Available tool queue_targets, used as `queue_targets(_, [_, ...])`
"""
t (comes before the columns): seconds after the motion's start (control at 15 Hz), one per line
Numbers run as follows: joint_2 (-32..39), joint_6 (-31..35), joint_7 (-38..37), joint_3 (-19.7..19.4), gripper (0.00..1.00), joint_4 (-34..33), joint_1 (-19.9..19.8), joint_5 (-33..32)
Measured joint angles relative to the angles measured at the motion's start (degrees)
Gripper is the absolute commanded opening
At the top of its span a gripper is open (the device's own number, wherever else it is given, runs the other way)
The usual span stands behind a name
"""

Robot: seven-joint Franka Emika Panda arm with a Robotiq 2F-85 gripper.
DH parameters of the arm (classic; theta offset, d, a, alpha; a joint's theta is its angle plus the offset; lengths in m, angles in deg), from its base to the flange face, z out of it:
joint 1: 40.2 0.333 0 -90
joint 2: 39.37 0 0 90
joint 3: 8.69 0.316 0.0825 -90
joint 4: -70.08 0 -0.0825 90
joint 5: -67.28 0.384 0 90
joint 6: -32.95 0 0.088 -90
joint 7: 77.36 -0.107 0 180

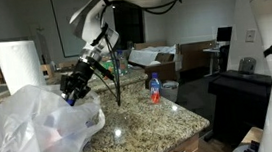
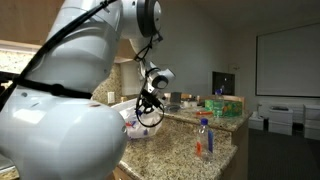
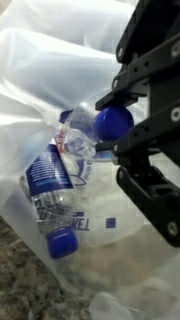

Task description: Pick up the three bottles and put them in the plastic bag.

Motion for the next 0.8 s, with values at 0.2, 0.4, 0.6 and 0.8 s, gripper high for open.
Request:
queue_targets(0.2, [2.98, 0.19, -1.94, 0.36, 0.59, -0.62, 1.08, 0.95])
queue_targets(0.4, [3.11, 0.84, -3.72, 0.27, 0.73, -0.91, 1.36, 0.40])
queue_targets(0.6, [2.30, 2.05, -4.45, -1.13, 0.92, -1.39, 1.32, -4.56])
queue_targets(0.8, [-0.87, 2.65, -4.79, -3.15, 1.00, -1.62, 0.54, -8.69])
